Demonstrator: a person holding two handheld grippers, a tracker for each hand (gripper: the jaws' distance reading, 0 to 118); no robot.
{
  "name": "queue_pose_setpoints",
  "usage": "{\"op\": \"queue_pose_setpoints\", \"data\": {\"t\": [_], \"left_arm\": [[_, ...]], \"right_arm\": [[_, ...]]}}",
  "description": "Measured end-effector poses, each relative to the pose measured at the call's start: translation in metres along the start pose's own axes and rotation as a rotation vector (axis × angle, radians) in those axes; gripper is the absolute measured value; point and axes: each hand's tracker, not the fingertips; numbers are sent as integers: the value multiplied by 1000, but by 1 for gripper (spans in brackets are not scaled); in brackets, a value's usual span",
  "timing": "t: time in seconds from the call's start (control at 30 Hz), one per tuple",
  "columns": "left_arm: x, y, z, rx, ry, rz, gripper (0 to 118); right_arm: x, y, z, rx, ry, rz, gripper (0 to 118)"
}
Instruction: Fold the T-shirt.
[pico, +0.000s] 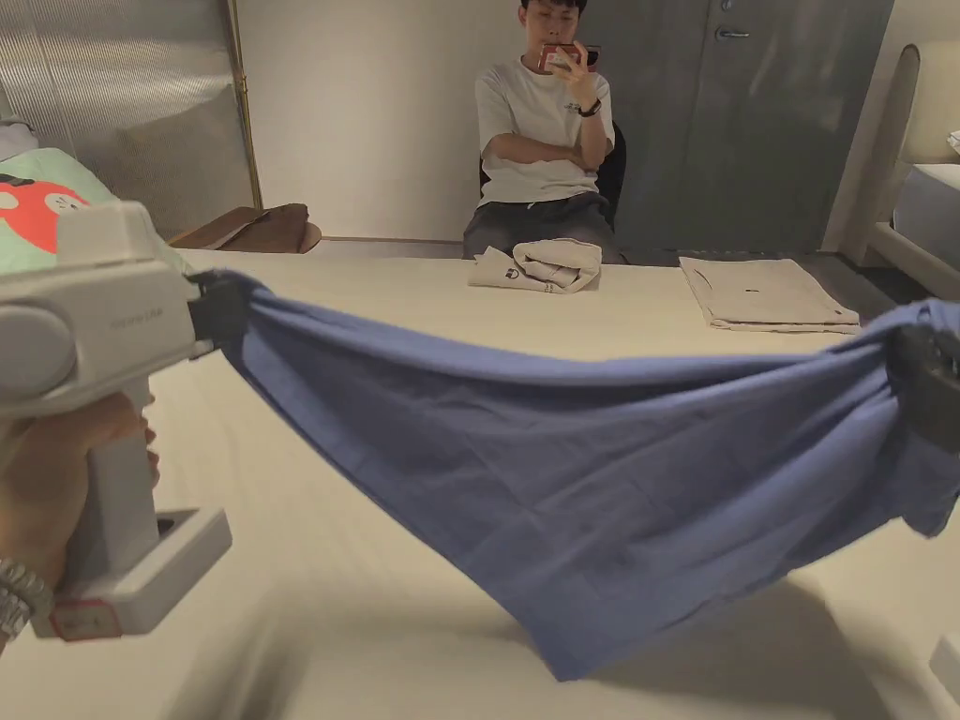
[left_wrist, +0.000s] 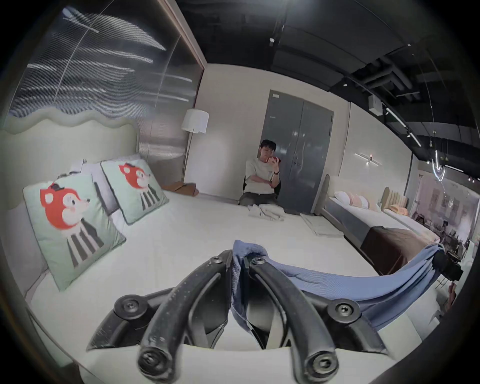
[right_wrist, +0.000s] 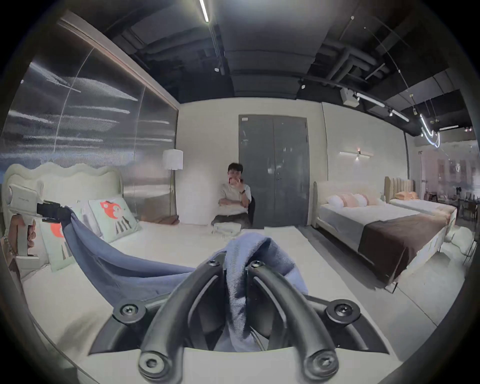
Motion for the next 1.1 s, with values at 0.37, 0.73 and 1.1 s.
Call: {"op": "queue_pose_setpoints", "data": {"t": [0.37,0.73,1.1], "left_arm": [[-37,-129,88,-235,49,85,3],[-68,-241,122,-487,140,168,3],[-82,-288,118,-640,200,211,3]], "right_arm": [[-6,-94,108,-263,23,-75,10],[-5,-184,148,-581,-19,-153,10],[8,-252,147,-762,-59,-188,10]]}}
